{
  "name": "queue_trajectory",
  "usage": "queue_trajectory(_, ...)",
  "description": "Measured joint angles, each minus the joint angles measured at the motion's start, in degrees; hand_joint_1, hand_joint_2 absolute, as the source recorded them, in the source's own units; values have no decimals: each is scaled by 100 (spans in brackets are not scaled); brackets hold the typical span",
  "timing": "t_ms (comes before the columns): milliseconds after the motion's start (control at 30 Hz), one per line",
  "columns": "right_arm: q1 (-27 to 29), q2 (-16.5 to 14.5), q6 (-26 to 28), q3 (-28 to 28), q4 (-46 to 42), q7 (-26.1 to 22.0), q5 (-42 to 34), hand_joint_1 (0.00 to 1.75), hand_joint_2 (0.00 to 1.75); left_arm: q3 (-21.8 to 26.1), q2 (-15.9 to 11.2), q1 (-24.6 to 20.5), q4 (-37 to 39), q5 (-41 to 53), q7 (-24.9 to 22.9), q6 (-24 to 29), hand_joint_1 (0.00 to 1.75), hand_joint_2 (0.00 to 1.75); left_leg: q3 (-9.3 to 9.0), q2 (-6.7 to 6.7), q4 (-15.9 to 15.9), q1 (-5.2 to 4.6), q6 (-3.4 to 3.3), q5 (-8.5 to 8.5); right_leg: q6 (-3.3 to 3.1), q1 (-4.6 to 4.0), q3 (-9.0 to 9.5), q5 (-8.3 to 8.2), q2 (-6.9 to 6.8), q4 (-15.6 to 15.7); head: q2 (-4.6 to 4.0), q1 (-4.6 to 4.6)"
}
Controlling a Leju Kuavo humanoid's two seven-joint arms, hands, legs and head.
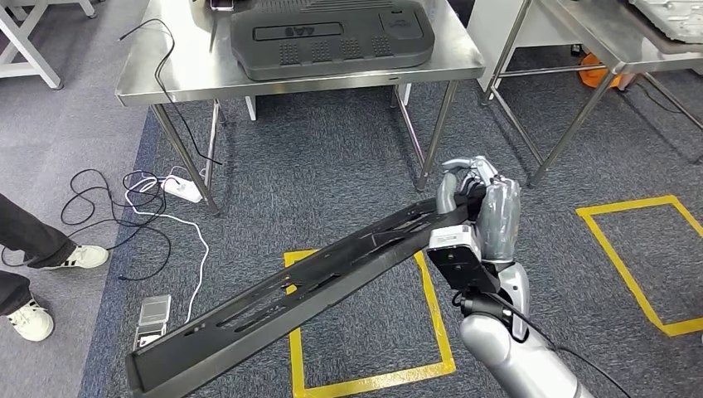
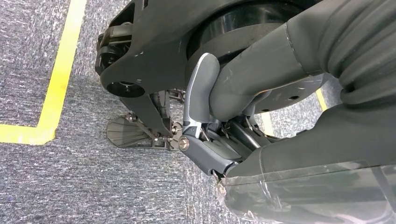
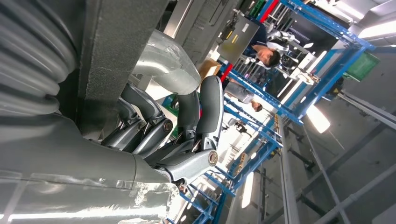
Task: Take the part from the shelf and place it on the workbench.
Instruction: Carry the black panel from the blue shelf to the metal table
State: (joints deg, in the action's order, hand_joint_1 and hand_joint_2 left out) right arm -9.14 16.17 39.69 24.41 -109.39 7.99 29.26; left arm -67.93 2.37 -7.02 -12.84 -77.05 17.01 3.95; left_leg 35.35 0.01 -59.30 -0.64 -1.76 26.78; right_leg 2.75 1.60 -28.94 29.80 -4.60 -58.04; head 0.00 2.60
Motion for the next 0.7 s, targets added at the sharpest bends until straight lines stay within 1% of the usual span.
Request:
queue_trajectory(33,4,1,0,-1,-4,4,-1,175,175,0,0,5,0,-8,-2,-15,175,175,-61,-19,49,16,-40,28,30,15,4,-15,25,-80,0,8)
queue_trajectory(67,5,2,1,-1,-10,10,2,175,175,1,0,7,0,-22,-1,-33,175,175,-135,-39,95,34,-80,57,45,26,-30,7,95,-228,0,13)
queue_trajectory(100,2,3,2,-2,-19,17,10,175,175,1,1,8,0,-48,1,-51,175,175,-224,-56,121,43,-110,68,46,34,-127,100,188,-431,0,22)
queue_trajectory(133,6,6,3,-5,-27,26,24,175,175,3,2,10,0,-76,3,-62,175,175,-292,-65,136,51,-131,80,42,35,-304,248,293,-718,0,39)
queue_trajectory(167,22,8,5,-8,-35,36,39,175,175,4,2,9,1,-102,5,-68,175,175,-326,-81,138,54,-136,96,39,30,-542,408,378,-1067,0,48)
queue_trajectory(200,50,11,6,-12,-40,45,52,175,175,6,2,11,1,-122,8,-69,175,175,-353,-101,136,57,-131,116,48,30,-791,519,422,-1391,0,65)
queue_trajectory(233,82,14,7,-15,-42,54,65,175,175,8,2,15,1,-132,9,-69,175,175,-382,-124,135,62,-116,143,55,32,-988,547,438,-1597,0,74)
queue_trajectory(267,107,16,7,-17,-44,61,75,175,175,9,2,16,1,-137,10,-70,175,175,-419,-146,132,73,-90,173,58,36,-1090,466,443,-1612,0,78)
queue_trajectory(300,121,19,7,-17,-49,66,83,175,175,10,3,17,1,-138,10,-70,175,175,-469,-164,129,90,-55,209,68,43,-1081,279,443,-1418,0,81)
queue_trajectory(333,125,22,7,-19,-57,71,89,175,175,10,3,19,1,-138,10,-71,175,175,-534,-178,125,113,-12,258,86,55,-978,16,443,-1046,0,85)
queue_trajectory(367,125,26,7,-20,-65,78,92,175,175,11,1,21,4,-138,10,-70,175,175,-594,-189,118,126,42,314,106,60,-865,-211,448,-671,0,95)
queue_trajectory(400,123,29,6,-21,-72,85,92,175,175,13,-3,21,7,-138,10,-70,175,175,-635,-199,116,133,94,369,84,59,-765,-317,451,-371,0,105)
queue_trajectory(433,123,32,5,-23,-76,94,89,175,175,16,-6,19,9,-139,11,-69,175,175,-669,-206,130,131,148,421,34,47,-702,-365,457,-191,0,113)
queue_trajectory(467,120,34,5,-25,-76,103,84,175,175,21,-9,18,12,-141,14,-67,175,175,-694,-211,128,120,198,444,-44,36,-681,-313,460,-150,0,109)
queue_trajectory(500,111,37,4,-26,-76,109,77,175,175,28,-9,12,12,-144,17,-64,175,175,-710,-216,106,116,238,443,-138,32,-645,-254,460,-143,0,94)
queue_trajectory(533,99,39,4,-29,-78,116,65,175,175,35,-9,6,12,-147,20,-60,175,175,-706,-207,11,117,275,410,-204,30,-588,-244,459,-136,0,76)
queue_trajectory(567,82,42,4,-31,-80,120,53,175,175,42,-9,-4,12,-151,23,-54,175,175,-634,-183,-201,119,306,331,-261,34,-508,-198,449,-120,0,52)
queue_trajectory(600,62,44,4,-33,-83,122,38,175,175,47,-9,-18,12,-154,25,-47,175,175,-480,-154,-493,120,329,265,-305,28,-413,-144,439,-102,0,33)
queue_trajectory(633,47,46,4,-34,-86,125,20,175,175,50,-9,-29,12,-157,27,-40,175,175,-258,-122,-846,117,351,242,-338,18,-311,-83,426,-76,0,14)
queue_trajectory(667,33,48,4,-34,-87,125,0,175,175,52,-9,-38,11,-160,31,-35,175,175,5,-101,-1185,109,365,308,-361,5,-207,-14,412,-49,0,-3)
queue_trajectory(700,23,48,4,-33,-87,121,-21,175,175,53,-9,-41,11,-166,35,-32,175,175,255,-93,-1443,101,367,471,-375,-10,-102,54,404,-21,0,-13)
